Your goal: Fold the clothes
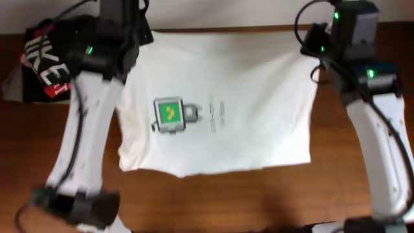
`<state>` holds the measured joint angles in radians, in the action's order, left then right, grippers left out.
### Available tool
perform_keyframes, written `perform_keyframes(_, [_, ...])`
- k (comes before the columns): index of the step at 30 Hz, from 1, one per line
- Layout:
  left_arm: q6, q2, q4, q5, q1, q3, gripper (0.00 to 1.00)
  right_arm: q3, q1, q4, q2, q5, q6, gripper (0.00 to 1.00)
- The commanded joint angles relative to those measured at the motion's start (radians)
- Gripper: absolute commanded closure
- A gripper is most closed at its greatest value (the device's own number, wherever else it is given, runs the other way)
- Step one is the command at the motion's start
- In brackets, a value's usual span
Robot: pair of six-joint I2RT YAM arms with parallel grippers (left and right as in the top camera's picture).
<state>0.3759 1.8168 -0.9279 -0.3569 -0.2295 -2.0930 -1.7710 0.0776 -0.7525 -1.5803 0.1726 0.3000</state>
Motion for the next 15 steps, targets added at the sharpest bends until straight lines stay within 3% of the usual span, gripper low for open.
perform_keyframes(1, [-0.122,0.076,-0.028,-0.025,0.075,-0.352,0.99,-0.252,-0.137,-0.041,0.004,-0.167,-0.048,0.96])
perform_keyframes(3, [-0.183,0.073,-0.087,-0.024,0.076,-0.611,0.99,-0.452,-0.262,-0.147,0.005,-0.308,-0.058,0.96])
perform_keyframes(5, [-0.188,0.073,-0.174,-0.024,0.076,-0.739,0.99,-0.500,-0.319,-0.272,0.004,-0.307,-0.061,0.96])
perform_keyframes(8, [-0.126,0.166,-0.386,0.005,0.076,-0.618,0.99,-0.341,-0.320,-0.404,-0.037,-0.301,-0.068,0.96])
perform_keyframes(11, [0.047,0.332,-0.590,0.065,0.076,-0.436,0.99,0.052,-0.320,-0.378,-0.036,-0.303,-0.026,0.96])
perform_keyframes(13, [0.110,0.323,-0.727,0.062,0.076,-0.406,0.99,0.141,-0.320,-0.400,-0.026,-0.311,-0.026,0.96])
perform_keyframes(15, [0.113,0.201,-0.760,0.131,0.066,-0.395,0.99,0.144,-0.320,-0.473,0.007,-0.312,-0.026,0.96])
